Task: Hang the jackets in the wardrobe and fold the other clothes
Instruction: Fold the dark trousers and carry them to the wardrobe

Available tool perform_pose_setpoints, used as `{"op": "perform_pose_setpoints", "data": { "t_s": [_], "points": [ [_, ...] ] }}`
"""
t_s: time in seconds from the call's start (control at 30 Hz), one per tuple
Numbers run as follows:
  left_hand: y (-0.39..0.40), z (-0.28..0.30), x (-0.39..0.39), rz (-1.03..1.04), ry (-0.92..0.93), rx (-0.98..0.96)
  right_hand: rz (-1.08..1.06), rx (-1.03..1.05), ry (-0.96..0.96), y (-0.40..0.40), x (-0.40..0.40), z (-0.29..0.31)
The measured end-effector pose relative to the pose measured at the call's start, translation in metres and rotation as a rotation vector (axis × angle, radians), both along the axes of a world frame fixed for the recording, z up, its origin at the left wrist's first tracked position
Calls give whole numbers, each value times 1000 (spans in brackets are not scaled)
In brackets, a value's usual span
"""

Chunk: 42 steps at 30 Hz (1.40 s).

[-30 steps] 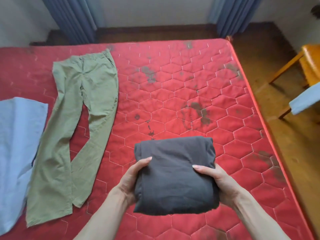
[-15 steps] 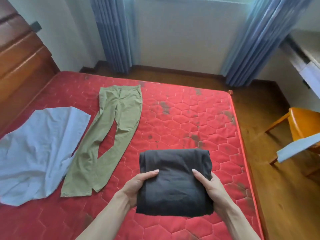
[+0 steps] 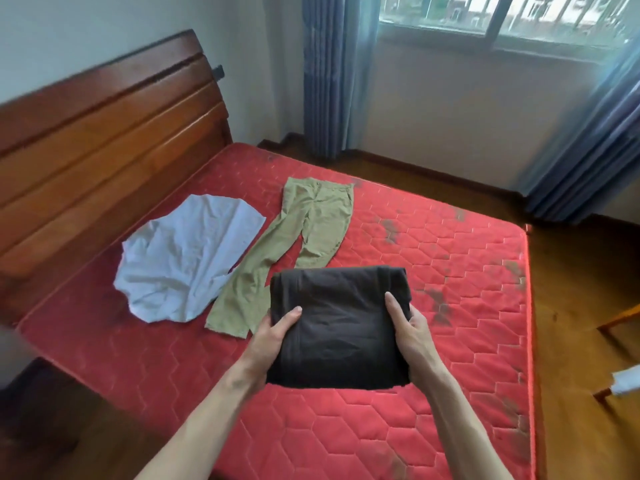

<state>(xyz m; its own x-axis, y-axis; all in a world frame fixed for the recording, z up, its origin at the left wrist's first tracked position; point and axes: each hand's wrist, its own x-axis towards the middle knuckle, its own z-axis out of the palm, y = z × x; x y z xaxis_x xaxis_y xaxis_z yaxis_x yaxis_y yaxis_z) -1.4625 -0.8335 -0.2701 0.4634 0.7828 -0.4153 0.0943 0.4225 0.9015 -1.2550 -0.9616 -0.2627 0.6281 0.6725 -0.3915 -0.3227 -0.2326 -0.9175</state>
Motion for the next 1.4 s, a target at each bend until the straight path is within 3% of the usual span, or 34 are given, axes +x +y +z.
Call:
{"op": "perform_pose_setpoints", "data": {
  "t_s": [0.27,0.57,0.77,0.9,1.17,1.4],
  "points": [
    [21,47,-130,210,-55,96,215,58,-184,75,-106,42],
    [57,65,-329,530,-61,88,666,42,-64,174,-281,80],
    [76,75,-450,698,-55,123,840,-14,108,235,-415,69],
    [79,76,-516,806,-42,100,945,-20,114,264,-487,72],
    [92,77,-597,1009,-39,33,1098,32,-11,318,-586,81],
    [134,75,-647,1168,31,-7,1220,36,1,389,-657,68]
  ]
}}
